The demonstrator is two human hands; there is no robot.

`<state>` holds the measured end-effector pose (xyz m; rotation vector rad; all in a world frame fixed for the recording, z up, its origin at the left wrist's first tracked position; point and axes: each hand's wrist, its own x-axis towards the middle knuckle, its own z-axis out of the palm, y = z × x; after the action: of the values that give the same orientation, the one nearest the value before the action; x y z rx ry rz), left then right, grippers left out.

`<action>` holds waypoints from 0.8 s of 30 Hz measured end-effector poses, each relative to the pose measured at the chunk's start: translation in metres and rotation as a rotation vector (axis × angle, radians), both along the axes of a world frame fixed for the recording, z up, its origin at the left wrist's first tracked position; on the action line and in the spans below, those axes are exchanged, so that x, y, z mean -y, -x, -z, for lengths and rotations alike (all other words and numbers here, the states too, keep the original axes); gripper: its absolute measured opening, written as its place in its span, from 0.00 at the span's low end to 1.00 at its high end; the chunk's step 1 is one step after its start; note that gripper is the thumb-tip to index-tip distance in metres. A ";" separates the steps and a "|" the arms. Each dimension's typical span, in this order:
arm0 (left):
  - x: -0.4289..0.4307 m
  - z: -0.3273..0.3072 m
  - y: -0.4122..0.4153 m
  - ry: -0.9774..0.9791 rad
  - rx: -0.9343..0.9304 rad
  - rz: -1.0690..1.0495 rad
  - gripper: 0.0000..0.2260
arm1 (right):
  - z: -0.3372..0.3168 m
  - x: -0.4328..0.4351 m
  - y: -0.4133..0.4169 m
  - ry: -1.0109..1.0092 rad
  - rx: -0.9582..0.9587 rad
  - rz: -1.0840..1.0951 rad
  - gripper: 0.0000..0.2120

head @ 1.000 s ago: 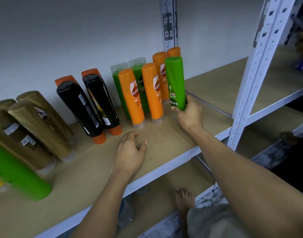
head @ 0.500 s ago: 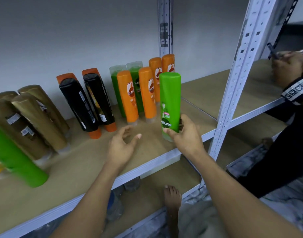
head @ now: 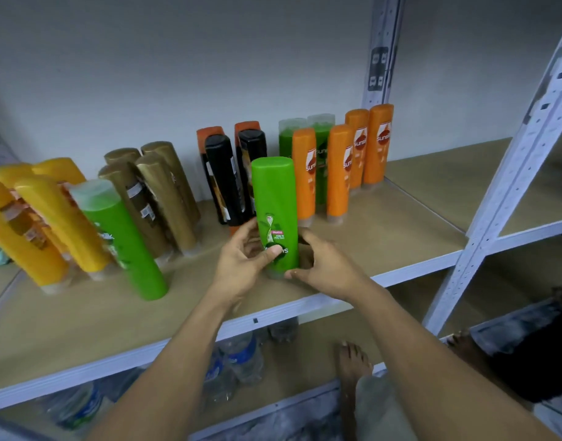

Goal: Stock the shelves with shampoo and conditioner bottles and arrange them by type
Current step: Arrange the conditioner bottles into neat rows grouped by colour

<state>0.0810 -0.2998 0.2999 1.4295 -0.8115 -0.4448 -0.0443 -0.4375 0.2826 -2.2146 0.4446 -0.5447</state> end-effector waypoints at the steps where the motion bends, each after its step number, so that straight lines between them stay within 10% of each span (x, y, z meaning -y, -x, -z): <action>1: -0.004 -0.002 -0.004 0.001 0.020 -0.020 0.27 | 0.004 0.004 -0.002 0.095 -0.061 0.009 0.39; 12: -0.052 0.015 -0.033 0.031 0.247 -0.735 0.30 | 0.007 0.001 -0.008 0.459 -0.466 0.120 0.37; 24: -0.056 0.025 -0.036 -0.040 0.338 -0.736 0.31 | 0.003 0.001 -0.008 0.414 -0.471 0.108 0.34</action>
<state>0.1168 -0.2442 0.2753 1.7439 -0.4807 0.3523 -0.0360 -0.4381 0.2797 -2.7389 0.7526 -0.1690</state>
